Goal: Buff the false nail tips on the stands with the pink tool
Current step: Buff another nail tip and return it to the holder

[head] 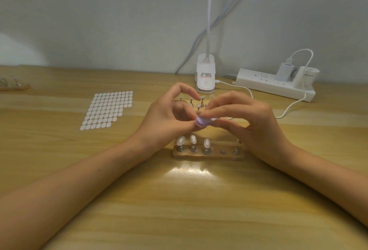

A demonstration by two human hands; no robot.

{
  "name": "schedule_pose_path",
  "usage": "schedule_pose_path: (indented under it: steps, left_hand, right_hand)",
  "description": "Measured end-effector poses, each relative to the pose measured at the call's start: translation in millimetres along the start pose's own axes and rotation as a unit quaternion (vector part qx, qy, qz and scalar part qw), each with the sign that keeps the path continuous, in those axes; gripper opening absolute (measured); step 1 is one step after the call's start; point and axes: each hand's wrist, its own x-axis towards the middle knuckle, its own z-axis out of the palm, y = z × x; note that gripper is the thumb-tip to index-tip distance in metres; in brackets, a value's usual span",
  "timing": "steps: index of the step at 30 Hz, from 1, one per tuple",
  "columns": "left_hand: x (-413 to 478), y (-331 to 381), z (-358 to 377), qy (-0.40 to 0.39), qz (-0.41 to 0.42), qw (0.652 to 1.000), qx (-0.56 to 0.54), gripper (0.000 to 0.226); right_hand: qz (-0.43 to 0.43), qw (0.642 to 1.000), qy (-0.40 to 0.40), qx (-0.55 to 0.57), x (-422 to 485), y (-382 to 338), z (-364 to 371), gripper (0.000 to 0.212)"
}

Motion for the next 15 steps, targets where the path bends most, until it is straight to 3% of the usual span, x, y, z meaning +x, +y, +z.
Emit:
schedule_pose_path:
  steps: [3, 6, 10, 13, 15]
  left_hand:
    - [0.2, -0.1, -0.9, 0.004, -0.003, 1.000, -0.001, 0.044]
    - [0.0, -0.5, -0.5, -0.001, 0.000, 1.000, -0.004, 0.044]
    - [-0.1, -0.6, 0.1, 0.000, 0.002, 1.000, 0.000, 0.042]
    - [-0.6, 1.2, 0.4, -0.002, 0.006, 1.000, -0.006, 0.045]
    - [0.0, 0.7, 0.4, -0.002, 0.004, 1.000, -0.001, 0.043]
  right_hand:
    - [0.045, 0.999, 0.029, 0.011, 1.1, 1.8, -2.7, 0.025]
    - [0.007, 1.000, 0.004, 0.003, 0.1, 1.0, 0.1, 0.025]
    - [0.050, 0.998, 0.033, 0.024, 0.8, 2.1, -1.6, 0.025]
    - [0.007, 1.000, 0.005, 0.010, -0.2, 1.4, 0.5, 0.024]
    - [0.026, 0.999, 0.017, 0.014, 0.2, 2.3, -0.4, 0.024]
